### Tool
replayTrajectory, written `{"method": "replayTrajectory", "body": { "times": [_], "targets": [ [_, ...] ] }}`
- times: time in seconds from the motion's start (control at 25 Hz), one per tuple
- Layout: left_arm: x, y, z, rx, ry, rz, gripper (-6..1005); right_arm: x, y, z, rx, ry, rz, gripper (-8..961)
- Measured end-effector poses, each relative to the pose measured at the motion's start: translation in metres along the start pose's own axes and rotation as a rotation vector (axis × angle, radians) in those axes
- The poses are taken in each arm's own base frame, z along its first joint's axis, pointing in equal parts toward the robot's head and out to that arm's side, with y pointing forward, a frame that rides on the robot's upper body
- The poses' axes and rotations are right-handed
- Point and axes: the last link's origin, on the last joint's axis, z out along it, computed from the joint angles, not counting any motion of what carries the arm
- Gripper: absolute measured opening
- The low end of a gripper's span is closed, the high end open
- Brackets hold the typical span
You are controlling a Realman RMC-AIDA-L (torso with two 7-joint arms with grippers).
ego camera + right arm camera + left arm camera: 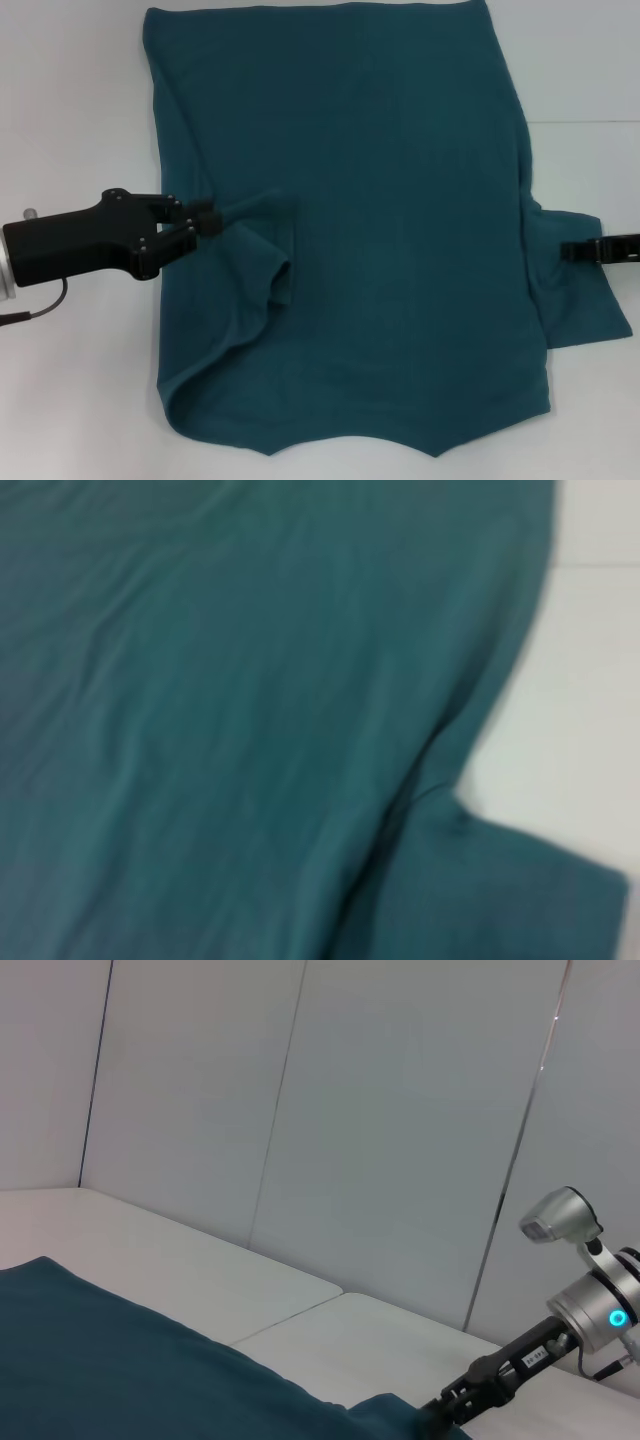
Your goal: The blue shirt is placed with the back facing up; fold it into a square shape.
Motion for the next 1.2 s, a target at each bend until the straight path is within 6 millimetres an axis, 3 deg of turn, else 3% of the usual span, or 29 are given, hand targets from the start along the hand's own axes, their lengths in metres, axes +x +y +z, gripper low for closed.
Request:
{"method": "replayTrajectory", "body": {
  "times": [0.28, 0.68, 0.92, 1.2],
  "targets": [
    [-0.001, -0.002, -0.001, 0.014, 0.001, -0.002, 174, 0.006, -0.007, -0.002, 0.025, -0.002, -0.013, 446],
    [-0.001, -0.003, 0.0, 0.024, 0.0, -0.003, 172, 0.007, -0.003, 0.0, 0.014, -0.001, -0.029, 2],
    [-0.003, -0.003, 0.0, 0.023, -0.003, -0.008, 171, 0.009, -0.008, -0.005, 0.03, -0.015, -0.01, 0],
    [-0.005, -0.002, 0.0, 0.021, -0.003, -0.013, 171, 0.012, -0.022, -0.034, 0.054, -0.066, 0.049, 0]
  ]
}}
